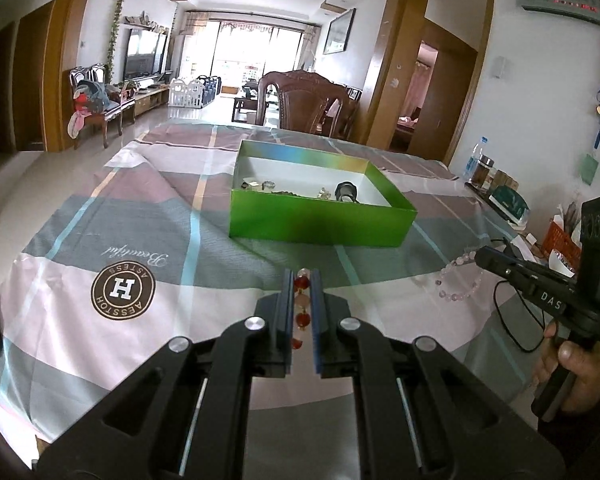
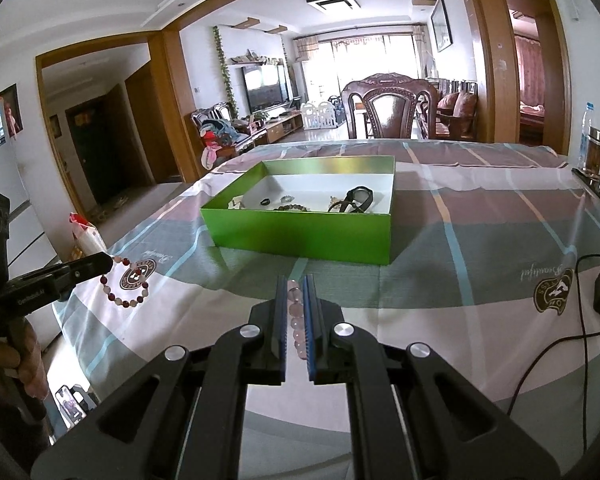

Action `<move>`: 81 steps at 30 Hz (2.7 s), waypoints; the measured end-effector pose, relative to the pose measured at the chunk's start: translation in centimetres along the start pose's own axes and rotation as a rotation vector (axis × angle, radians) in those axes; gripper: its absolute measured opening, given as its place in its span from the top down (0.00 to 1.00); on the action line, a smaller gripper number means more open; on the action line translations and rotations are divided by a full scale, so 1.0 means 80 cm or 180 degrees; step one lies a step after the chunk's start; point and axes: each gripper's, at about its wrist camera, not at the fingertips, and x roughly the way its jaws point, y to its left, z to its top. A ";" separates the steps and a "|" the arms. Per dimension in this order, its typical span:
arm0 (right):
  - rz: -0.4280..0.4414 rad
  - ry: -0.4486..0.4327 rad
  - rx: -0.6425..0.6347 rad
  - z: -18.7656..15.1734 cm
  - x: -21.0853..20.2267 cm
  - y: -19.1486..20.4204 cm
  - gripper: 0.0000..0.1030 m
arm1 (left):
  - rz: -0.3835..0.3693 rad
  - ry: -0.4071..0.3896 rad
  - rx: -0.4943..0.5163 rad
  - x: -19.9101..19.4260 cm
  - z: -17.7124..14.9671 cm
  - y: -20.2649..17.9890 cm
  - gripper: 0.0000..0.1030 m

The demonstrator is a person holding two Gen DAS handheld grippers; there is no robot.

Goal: Organize jewelry
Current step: 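Carry both bead bracelets toward the green box, then open both grippers over the box to release the bead bracelets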

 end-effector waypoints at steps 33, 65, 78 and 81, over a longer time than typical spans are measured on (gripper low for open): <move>-0.0063 -0.0238 -0.0182 0.077 0.004 -0.008 0.93 | -0.0181 -0.0305 0.0265 -0.002 0.104 -0.023 0.92; 0.0183 0.0011 -0.0104 0.295 0.158 -0.051 0.93 | -0.0269 0.0280 0.0351 0.184 0.303 -0.041 0.92; 0.0134 0.0603 0.0083 0.267 0.316 -0.075 0.93 | -0.0021 0.0856 0.0118 0.350 0.275 0.006 0.92; 0.0105 0.0689 0.0112 0.259 0.339 -0.078 0.92 | 0.0017 0.0952 0.0099 0.373 0.266 0.013 0.92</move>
